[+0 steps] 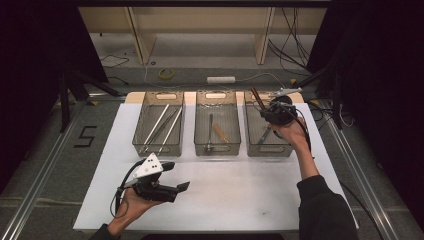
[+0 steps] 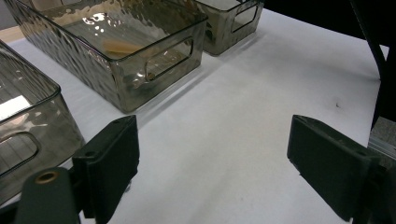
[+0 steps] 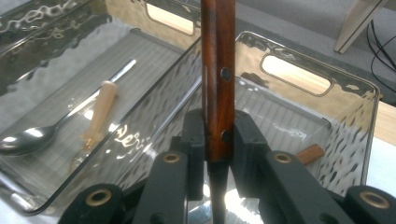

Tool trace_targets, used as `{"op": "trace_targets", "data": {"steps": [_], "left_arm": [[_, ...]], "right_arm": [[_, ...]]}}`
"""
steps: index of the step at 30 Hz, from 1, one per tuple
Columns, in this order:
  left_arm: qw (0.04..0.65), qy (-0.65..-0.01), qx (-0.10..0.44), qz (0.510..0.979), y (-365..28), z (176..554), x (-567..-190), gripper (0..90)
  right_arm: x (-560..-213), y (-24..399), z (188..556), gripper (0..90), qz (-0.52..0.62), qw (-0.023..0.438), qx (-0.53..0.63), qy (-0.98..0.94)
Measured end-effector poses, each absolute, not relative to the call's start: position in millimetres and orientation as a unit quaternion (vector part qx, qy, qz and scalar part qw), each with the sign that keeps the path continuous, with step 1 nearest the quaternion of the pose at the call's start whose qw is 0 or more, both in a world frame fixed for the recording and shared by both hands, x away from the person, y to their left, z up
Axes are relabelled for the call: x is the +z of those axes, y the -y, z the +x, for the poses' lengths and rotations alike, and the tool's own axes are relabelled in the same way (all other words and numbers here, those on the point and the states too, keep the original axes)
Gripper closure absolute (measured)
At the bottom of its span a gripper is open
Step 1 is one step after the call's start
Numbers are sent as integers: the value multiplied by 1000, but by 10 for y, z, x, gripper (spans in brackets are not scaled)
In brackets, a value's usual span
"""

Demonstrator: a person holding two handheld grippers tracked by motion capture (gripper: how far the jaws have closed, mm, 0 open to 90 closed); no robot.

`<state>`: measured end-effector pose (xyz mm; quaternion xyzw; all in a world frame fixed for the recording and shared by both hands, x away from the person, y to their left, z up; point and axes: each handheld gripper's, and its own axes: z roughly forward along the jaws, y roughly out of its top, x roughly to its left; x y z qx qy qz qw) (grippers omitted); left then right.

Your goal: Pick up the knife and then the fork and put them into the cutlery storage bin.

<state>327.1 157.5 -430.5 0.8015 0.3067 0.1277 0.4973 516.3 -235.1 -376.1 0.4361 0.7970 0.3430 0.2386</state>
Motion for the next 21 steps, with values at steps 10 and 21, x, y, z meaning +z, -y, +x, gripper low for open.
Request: {"op": "trace_targets", "data": {"steps": [10,21], "left_arm": [[500,-307,129,799,-1576,3268,-4303,162],[501,-307,128,799,-1574,3268,-4304,162]], "right_arm": [[-3784,2306,5290,777,445,241,332,-796],[-3882,2305,5378,777,464,233,322,-792]]}}
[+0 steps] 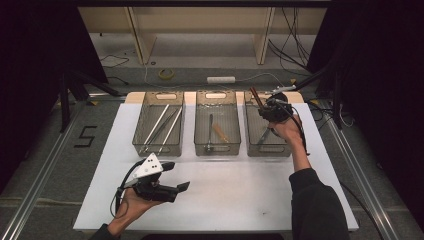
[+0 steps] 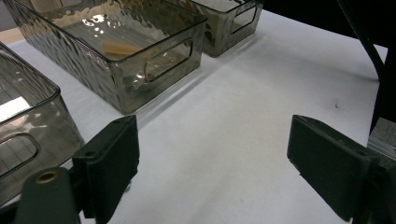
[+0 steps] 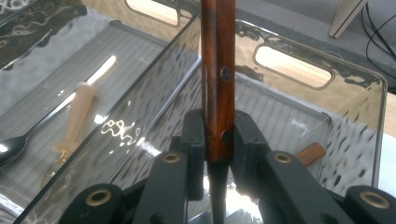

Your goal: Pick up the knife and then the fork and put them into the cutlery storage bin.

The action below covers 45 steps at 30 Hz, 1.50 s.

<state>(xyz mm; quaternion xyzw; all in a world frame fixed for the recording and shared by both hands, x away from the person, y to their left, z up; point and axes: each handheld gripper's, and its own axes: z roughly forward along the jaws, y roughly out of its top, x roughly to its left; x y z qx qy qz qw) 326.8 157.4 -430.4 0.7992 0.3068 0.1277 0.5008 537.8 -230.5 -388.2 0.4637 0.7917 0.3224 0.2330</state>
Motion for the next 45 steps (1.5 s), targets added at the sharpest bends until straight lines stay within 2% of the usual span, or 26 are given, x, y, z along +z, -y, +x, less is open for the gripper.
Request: {"op": "trace_targets", "data": {"steps": [40,45], "left_arm": [[501,-303,130,800,-1574,3260,-4298,162],[501,-303,130,800,-1577,3259,-4296,162]], "right_arm": [[-4147,2196,5473,770,499,224,290,-785],[-4166,2200,5483,737,509,224,285,-781]]}}
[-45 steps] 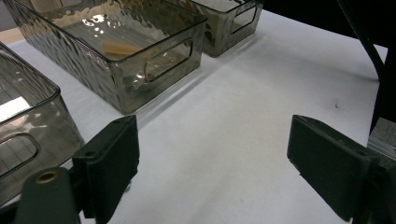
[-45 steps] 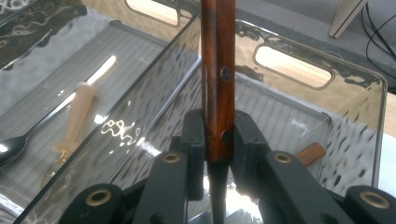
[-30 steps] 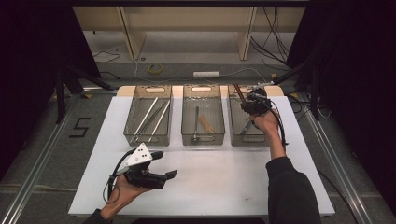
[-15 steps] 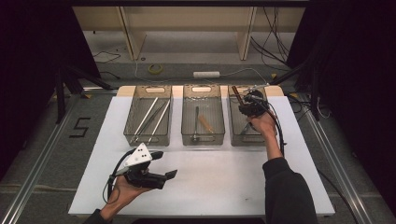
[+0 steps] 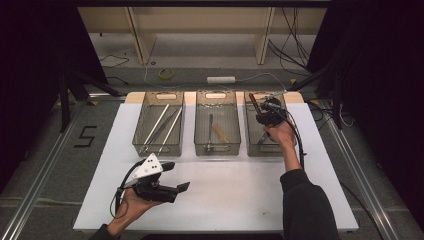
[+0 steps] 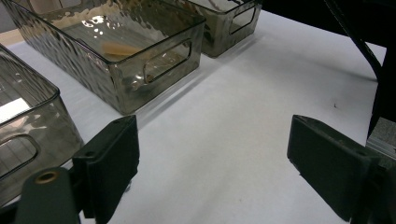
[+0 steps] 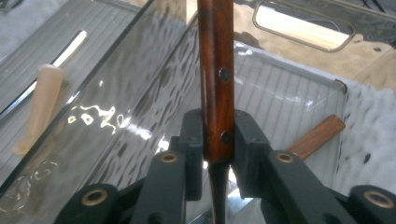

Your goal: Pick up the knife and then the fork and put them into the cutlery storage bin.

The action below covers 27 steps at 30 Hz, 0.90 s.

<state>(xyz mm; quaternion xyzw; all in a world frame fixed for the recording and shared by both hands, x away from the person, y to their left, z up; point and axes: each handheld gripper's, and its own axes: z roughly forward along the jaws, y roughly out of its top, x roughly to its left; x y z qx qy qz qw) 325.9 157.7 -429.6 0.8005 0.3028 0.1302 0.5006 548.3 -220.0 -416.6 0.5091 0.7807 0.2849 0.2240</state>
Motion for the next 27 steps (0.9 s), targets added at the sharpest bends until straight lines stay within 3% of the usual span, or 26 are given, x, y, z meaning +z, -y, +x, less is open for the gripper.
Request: {"op": "trace_targets", "data": {"steps": [4,11,27], "left_arm": [[501,-303,130,800,-1578,3259,-4294,162],[503,-305,128,798,-1577,3260,-4294,162],[508,-310,127,794,-1606,3273,-4287,162]], "right_arm": [[-4130,2205,5476,732,508,225,293,-778],[-4079,2231,5455,615,507,214,309,-775],[-3946,2202,5228,469,485,192,349,-779]]}}
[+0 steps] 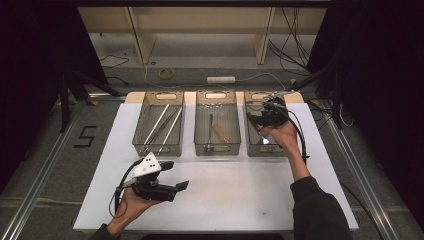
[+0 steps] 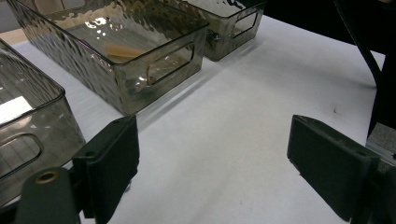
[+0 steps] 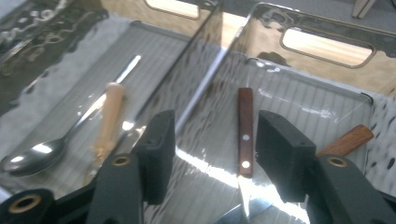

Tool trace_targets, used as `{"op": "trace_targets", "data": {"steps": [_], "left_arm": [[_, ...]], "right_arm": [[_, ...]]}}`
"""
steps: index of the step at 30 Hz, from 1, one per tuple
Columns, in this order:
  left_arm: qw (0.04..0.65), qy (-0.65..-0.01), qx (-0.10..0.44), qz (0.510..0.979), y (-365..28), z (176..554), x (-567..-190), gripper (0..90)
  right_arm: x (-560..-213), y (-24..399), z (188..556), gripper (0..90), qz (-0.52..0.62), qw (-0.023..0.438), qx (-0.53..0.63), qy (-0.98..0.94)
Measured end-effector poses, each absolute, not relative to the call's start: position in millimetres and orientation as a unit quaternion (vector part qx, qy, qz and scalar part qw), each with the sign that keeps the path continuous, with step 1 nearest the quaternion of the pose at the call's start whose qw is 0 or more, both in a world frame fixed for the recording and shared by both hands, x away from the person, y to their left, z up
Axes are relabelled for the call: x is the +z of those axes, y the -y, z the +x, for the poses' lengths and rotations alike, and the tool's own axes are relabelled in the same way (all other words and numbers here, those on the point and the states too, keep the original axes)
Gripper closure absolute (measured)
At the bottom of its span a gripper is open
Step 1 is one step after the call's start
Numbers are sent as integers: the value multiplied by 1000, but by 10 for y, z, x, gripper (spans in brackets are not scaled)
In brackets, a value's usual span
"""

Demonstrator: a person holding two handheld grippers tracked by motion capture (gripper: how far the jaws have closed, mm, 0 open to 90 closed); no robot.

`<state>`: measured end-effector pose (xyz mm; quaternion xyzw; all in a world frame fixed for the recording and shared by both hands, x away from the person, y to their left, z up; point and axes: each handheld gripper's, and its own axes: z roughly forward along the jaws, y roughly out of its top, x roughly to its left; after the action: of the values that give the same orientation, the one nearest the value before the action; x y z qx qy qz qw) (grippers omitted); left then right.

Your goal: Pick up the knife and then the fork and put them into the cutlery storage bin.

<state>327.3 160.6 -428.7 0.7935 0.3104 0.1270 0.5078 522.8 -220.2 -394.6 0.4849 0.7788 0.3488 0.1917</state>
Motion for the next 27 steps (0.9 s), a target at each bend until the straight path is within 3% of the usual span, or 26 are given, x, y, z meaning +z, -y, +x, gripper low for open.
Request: {"op": "trace_targets", "data": {"steps": [27], "left_arm": [[514,-317,124,787,-1641,3288,-4281,161]], "right_arm": [[-3913,2097,4259,359,420,184,450,-766]]}}
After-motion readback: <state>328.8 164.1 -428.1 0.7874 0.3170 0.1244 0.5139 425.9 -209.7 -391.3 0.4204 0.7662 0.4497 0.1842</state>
